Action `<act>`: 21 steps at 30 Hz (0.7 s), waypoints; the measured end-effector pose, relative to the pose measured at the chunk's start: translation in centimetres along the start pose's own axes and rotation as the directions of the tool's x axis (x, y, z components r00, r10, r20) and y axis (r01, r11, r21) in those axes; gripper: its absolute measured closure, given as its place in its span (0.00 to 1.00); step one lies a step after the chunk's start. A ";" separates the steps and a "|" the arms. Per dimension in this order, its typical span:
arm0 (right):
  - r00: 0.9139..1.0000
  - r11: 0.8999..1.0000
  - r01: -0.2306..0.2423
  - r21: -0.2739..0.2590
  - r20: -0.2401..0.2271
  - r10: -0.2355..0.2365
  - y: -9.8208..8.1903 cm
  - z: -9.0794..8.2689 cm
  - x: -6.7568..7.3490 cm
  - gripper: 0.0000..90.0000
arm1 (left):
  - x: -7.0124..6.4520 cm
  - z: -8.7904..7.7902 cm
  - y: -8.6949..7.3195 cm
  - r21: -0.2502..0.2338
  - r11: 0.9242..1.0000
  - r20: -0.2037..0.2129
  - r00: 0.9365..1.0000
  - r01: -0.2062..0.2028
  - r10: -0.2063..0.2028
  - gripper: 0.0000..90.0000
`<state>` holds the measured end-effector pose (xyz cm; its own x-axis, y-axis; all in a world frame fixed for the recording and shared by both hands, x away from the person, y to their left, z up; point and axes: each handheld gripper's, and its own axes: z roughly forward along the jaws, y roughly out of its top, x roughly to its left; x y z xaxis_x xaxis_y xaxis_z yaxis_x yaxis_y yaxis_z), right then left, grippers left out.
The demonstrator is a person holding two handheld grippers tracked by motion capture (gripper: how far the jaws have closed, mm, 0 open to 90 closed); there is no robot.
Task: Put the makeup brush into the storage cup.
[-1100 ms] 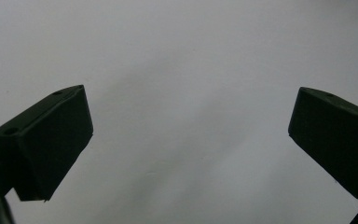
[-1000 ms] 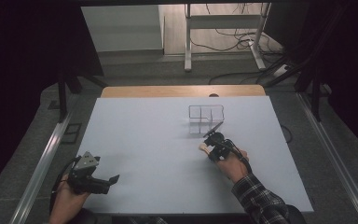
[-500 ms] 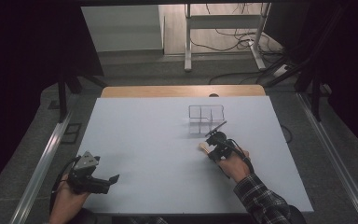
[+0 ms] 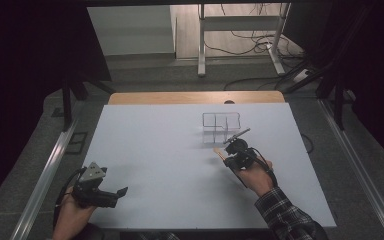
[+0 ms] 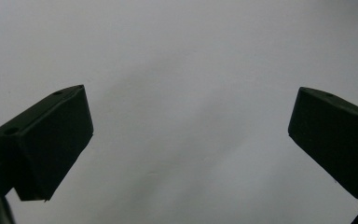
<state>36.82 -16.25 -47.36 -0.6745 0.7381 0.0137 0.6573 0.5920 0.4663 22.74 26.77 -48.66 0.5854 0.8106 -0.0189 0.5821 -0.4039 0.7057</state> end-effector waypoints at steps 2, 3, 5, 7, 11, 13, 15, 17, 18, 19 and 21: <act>1.000 1.000 0.003 -0.014 -0.006 -0.003 0.0 -0.1 0.0 0.93 | 0.0 0.0 0.0 -0.002 1.000 -0.001 1.000 0.000 0.000 0.00; 1.000 1.000 0.001 -0.021 -0.013 -0.001 -0.1 -0.3 0.0 0.93 | 0.0 0.0 0.0 -0.003 1.000 -0.001 1.000 0.000 0.000 0.00; 1.000 0.999 -0.001 -0.033 -0.022 0.000 -0.2 -0.5 0.0 0.93 | 0.0 0.0 0.0 -0.002 1.000 -0.001 1.000 0.000 0.000 0.00; 1.000 0.999 -0.002 -0.042 -0.031 0.000 -0.2 -0.6 -0.1 0.93 | 0.0 0.0 0.0 -0.002 1.000 -0.001 1.000 -0.003 0.003 0.00; 0.999 0.998 0.006 -0.062 -0.037 -0.008 -0.4 -0.8 -0.1 0.93 | 0.0 -0.1 0.0 -0.003 1.000 0.000 1.000 -0.001 0.001 0.00; 0.999 0.997 0.006 -0.077 -0.036 -0.008 -0.4 -1.1 0.0 0.93 | 0.0 -0.1 0.0 -0.002 1.000 -0.001 1.000 -0.002 0.002 0.00; 0.999 0.996 0.005 -0.090 -0.034 -0.008 -0.4 -1.4 -0.1 0.93 | 0.0 -0.1 0.0 -0.002 1.000 -0.001 1.000 -0.002 0.002 0.00; 0.999 0.995 0.003 -0.104 -0.036 -0.006 -0.5 -1.7 -0.2 0.93 | 0.0 -0.1 0.0 -0.003 1.000 0.000 1.000 -0.001 0.001 0.00; 0.999 0.994 -0.001 -0.107 -0.038 -0.003 -0.6 -1.8 -0.3 0.93 | 0.0 0.0 0.0 -0.002 1.000 -0.001 1.000 -0.002 0.002 0.00; 0.999 0.994 0.000 -0.113 -0.038 -0.004 -0.6 -1.9 -0.4 0.93 | 0.0 0.0 0.0 -0.002 1.000 -0.001 1.000 -0.002 0.002 0.00; 0.999 0.992 -0.003 -0.124 -0.043 -0.002 -0.7 -2.1 -0.5 0.93 | 0.0 0.0 0.0 -0.001 1.000 -0.001 1.000 -0.003 0.003 0.00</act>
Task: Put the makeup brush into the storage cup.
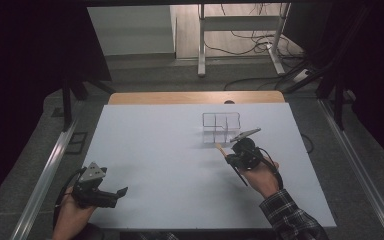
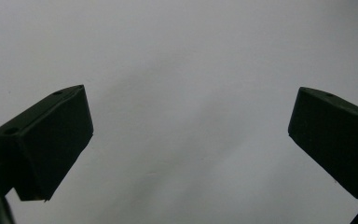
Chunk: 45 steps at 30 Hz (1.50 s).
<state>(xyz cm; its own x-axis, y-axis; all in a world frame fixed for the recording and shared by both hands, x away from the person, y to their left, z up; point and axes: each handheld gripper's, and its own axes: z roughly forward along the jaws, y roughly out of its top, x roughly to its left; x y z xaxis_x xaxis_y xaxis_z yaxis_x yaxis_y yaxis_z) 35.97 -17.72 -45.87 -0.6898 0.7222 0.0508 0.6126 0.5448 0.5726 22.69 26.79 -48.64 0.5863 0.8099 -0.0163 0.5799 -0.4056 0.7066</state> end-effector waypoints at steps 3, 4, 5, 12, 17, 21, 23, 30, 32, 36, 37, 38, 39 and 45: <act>1.000 1.000 -0.003 -0.015 -0.002 0.003 -0.1 -0.3 -0.1 0.93 | 0.0 0.0 0.0 -0.001 1.000 0.000 1.000 0.001 -0.001 0.00; 1.000 1.000 -0.003 -0.018 -0.002 0.003 -0.1 -0.4 -0.2 0.93 | 0.0 0.0 0.0 -0.001 1.000 -0.001 1.000 0.001 -0.001 0.00; 1.000 1.000 -0.003 -0.025 -0.003 0.003 -0.1 -0.5 -0.2 0.93 | 0.0 0.0 0.0 -0.001 1.000 -0.001 1.000 0.001 -0.001 0.00; 1.000 0.999 0.000 -0.053 -0.004 0.000 0.0 -1.0 -0.4 0.93 | 0.0 -0.1 0.0 -0.003 1.000 -0.004 1.000 0.002 -0.002 0.00; 1.000 0.998 0.002 -0.069 -0.004 -0.002 0.0 -1.3 -0.4 0.93 | 0.0 -0.1 0.0 -0.002 1.000 -0.005 1.000 0.002 -0.002 0.00; 1.000 0.996 -0.001 -0.088 -0.005 0.001 0.0 -1.6 -0.5 0.93 | 0.0 -0.1 -0.1 -0.002 1.000 -0.005 1.000 0.003 -0.003 0.00; 1.000 0.994 0.002 -0.106 -0.008 -0.003 0.0 -1.9 -0.6 0.93 | 0.0 -0.1 -0.1 -0.003 1.000 -0.005 1.000 0.004 -0.004 0.00; 1.000 0.991 0.003 -0.133 0.006 -0.002 0.0 -2.3 -0.8 0.93 | 0.0 -0.1 -0.1 -0.004 1.000 -0.005 1.000 0.004 -0.004 0.00; 1.000 0.989 0.002 -0.147 0.009 -0.001 0.0 -2.4 -0.9 0.93 | 0.0 -0.1 -0.1 -0.004 1.000 -0.005 1.000 0.005 -0.005 0.00; 1.000 0.984 0.004 -0.176 0.021 0.000 0.0 -2.8 -1.1 0.93 | 0.0 -0.1 -0.1 -0.004 1.000 -0.004 1.000 0.004 -0.004 0.00; 1.000 0.984 0.000 -0.180 0.022 0.004 0.0 -2.9 -1.1 0.93 | 0.0 -0.1 -0.1 -0.004 1.000 -0.005 1.000 0.004 -0.004 0.00; 1.000 0.982 -0.001 -0.189 0.025 0.006 0.0 -2.9 -1.1 0.93 | 0.0 -0.1 -0.1 -0.004 1.000 -0.004 1.000 0.004 -0.004 0.00; 1.000 0.981 -0.001 -0.194 0.027 0.006 0.0 -3.0 -1.2 0.93 | 0.0 -0.1 -0.1 -0.004 1.000 -0.004 1.000 0.004 -0.004 0.00; 0.999 0.972 -0.010 -0.235 0.031 0.018 0.0 -3.5 -1.5 0.93 | 0.0 -0.1 -0.1 -0.004 1.000 -0.003 1.000 0.006 -0.006 0.00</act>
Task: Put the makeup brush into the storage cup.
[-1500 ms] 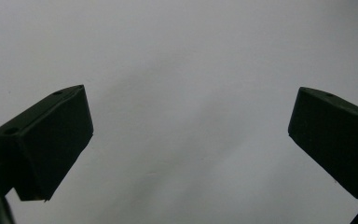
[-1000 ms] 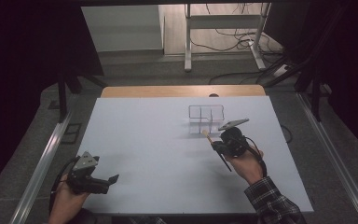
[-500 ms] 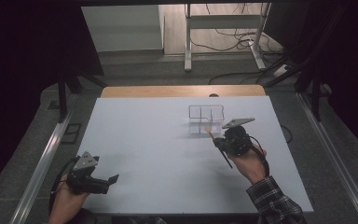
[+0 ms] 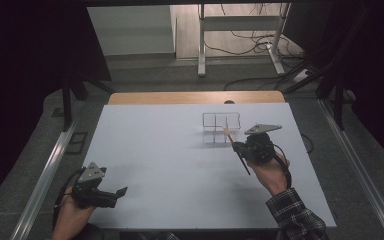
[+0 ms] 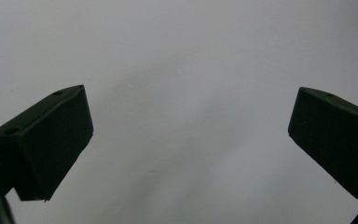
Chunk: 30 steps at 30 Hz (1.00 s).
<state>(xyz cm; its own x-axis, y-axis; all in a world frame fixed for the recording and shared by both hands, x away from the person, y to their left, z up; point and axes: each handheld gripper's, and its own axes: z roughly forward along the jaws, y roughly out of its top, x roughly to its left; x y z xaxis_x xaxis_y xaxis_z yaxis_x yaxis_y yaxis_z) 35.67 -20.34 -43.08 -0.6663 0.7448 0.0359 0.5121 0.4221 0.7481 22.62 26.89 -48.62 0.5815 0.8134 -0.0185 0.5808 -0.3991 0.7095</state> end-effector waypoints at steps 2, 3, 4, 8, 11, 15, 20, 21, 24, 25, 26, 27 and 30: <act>1.000 1.000 -0.005 -0.012 0.000 0.005 0.0 -0.1 -0.1 0.93 | 0.0 0.0 0.0 0.000 1.000 0.000 1.000 0.001 -0.001 0.00; 1.000 1.000 -0.005 -0.019 0.000 0.005 0.0 -0.2 -0.2 0.93 | 0.0 0.0 0.0 0.000 1.000 0.000 1.000 0.001 -0.001 0.00; 1.000 1.000 -0.004 -0.022 0.002 0.004 0.0 -0.3 -0.3 0.93 | 0.0 0.0 0.0 0.000 1.000 0.000 1.000 0.001 -0.001 0.00; 1.000 0.999 -0.014 -0.045 0.005 0.015 0.0 -0.4 -0.6 0.93 | 0.0 0.0 0.0 0.000 1.000 0.000 1.000 -0.001 0.001 0.00; 0.999 0.997 -0.033 -0.069 -0.001 0.033 0.1 -0.6 -0.9 0.93 | 0.0 0.0 0.0 -0.001 1.000 0.000 1.000 0.000 0.000 0.00; 0.999 0.993 -0.047 -0.105 0.003 0.048 0.2 -1.0 -1.2 0.93 | 0.0 0.0 0.0 0.001 1.000 0.000 1.000 -0.001 0.001 0.00; 0.998 0.989 -0.052 -0.137 0.014 0.055 0.4 -1.2 -1.5 0.93 | 0.0 0.0 0.0 0.002 1.000 0.001 1.000 0.000 0.000 0.00; 0.998 0.988 -0.055 -0.142 0.014 0.058 0.4 -1.3 -1.5 0.93 | 0.0 0.0 0.0 0.003 1.000 0.000 1.000 -0.001 0.001 0.00; 0.998 0.986 -0.059 -0.158 0.014 0.062 0.6 -1.4 -1.6 0.93 | 0.0 0.0 0.0 0.004 1.000 0.001 1.000 -0.001 0.001 0.00; 0.998 0.984 -0.061 -0.165 0.011 0.064 0.7 -1.5 -1.8 0.93 | 0.0 0.0 0.0 0.004 1.000 0.001 1.000 -0.001 0.001 0.00; 0.998 0.984 -0.061 -0.165 0.011 0.064 0.7 -1.5 -1.8 0.93 | 0.0 0.1 0.0 0.004 1.000 0.001 1.000 0.000 0.000 0.00; 0.998 0.984 -0.060 -0.169 0.015 0.063 0.8 -1.5 -1.8 0.93 | 0.0 0.1 0.0 0.005 1.000 0.002 1.000 0.000 0.000 0.00; 0.998 0.981 -0.057 -0.184 0.018 0.062 0.9 -1.4 -1.9 0.93 | 0.0 0.0 0.0 0.006 1.000 0.003 1.000 -0.001 0.001 0.00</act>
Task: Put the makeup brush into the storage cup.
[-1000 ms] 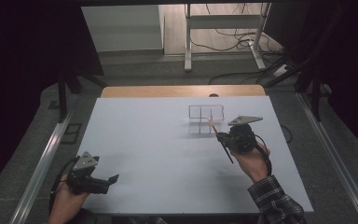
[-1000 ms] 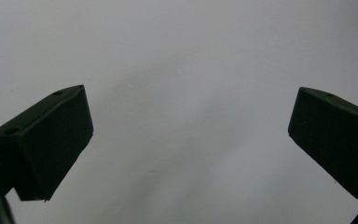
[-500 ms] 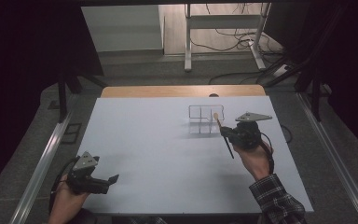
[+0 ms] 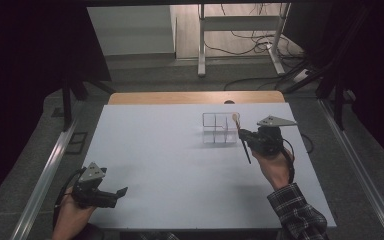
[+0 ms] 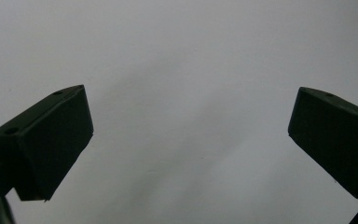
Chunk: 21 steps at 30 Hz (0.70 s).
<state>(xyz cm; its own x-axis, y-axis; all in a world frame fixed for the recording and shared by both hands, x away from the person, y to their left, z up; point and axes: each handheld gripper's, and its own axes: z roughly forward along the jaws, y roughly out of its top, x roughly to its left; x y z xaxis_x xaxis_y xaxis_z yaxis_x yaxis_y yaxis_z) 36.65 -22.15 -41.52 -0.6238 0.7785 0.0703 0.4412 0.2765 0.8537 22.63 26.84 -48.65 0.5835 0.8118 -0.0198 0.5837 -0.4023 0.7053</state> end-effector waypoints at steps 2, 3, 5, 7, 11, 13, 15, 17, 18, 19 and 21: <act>1.000 1.000 0.003 -0.011 -0.001 -0.003 0.1 0.1 -0.1 0.93 | 0.0 0.0 0.0 0.001 1.000 0.001 1.000 0.001 -0.001 0.00; 1.000 1.000 0.006 -0.013 0.000 -0.006 0.2 0.1 -0.1 0.93 | 0.0 0.0 0.0 0.001 1.000 0.001 1.000 0.002 -0.002 0.00; 1.000 1.000 0.008 -0.026 0.006 -0.008 0.3 0.1 -0.2 0.93 | 0.0 0.0 0.0 0.002 1.000 0.002 1.000 0.002 -0.002 0.00; 1.000 0.999 0.008 -0.036 0.010 -0.007 0.5 0.1 -0.4 0.93 | 0.0 0.0 0.0 0.002 1.000 0.002 1.000 0.004 -0.004 0.00; 1.000 0.998 0.010 -0.056 0.017 -0.009 0.9 0.2 -0.7 0.93 | 0.0 0.0 0.0 0.005 1.000 0.003 1.000 0.006 -0.006 0.00; 1.000 0.998 0.006 -0.065 0.017 -0.005 1.0 0.2 -0.9 0.93 | 0.0 0.0 0.0 0.006 1.000 0.002 1.000 0.008 -0.008 0.00; 1.000 0.997 0.010 -0.076 0.018 -0.008 1.2 0.2 -1.1 0.93 | 0.1 0.1 0.0 0.005 1.000 0.007 1.000 0.012 -0.013 0.01; 1.000 0.997 0.012 -0.081 0.024 -0.010 1.3 0.2 -1.3 0.93 | 0.1 0.0 0.0 -0.003 1.000 0.012 1.000 0.021 -0.021 0.01; 1.000 0.996 0.007 -0.086 0.022 -0.005 1.4 0.2 -1.4 0.93 | 0.1 0.0 0.0 -0.006 1.000 0.015 1.000 0.027 -0.027 0.01; 1.000 0.996 0.003 -0.090 0.020 -0.001 1.5 0.3 -1.5 0.93 | 0.1 0.0 0.0 -0.008 1.000 0.016 0.999 0.030 -0.030 0.01; 1.000 0.995 0.002 -0.100 0.022 0.000 1.6 0.4 -1.7 0.93 | 0.1 0.0 0.0 -0.009 0.999 0.016 0.999 0.031 -0.031 0.01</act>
<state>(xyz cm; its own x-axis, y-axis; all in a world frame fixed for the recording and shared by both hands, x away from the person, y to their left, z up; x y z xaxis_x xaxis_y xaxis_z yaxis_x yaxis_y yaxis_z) 38.66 -22.80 -40.42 -0.6094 0.7907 0.0591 0.3730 0.2201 0.9014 22.70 26.96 -48.62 0.5741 0.8171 -0.0528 0.5962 -0.3729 0.7110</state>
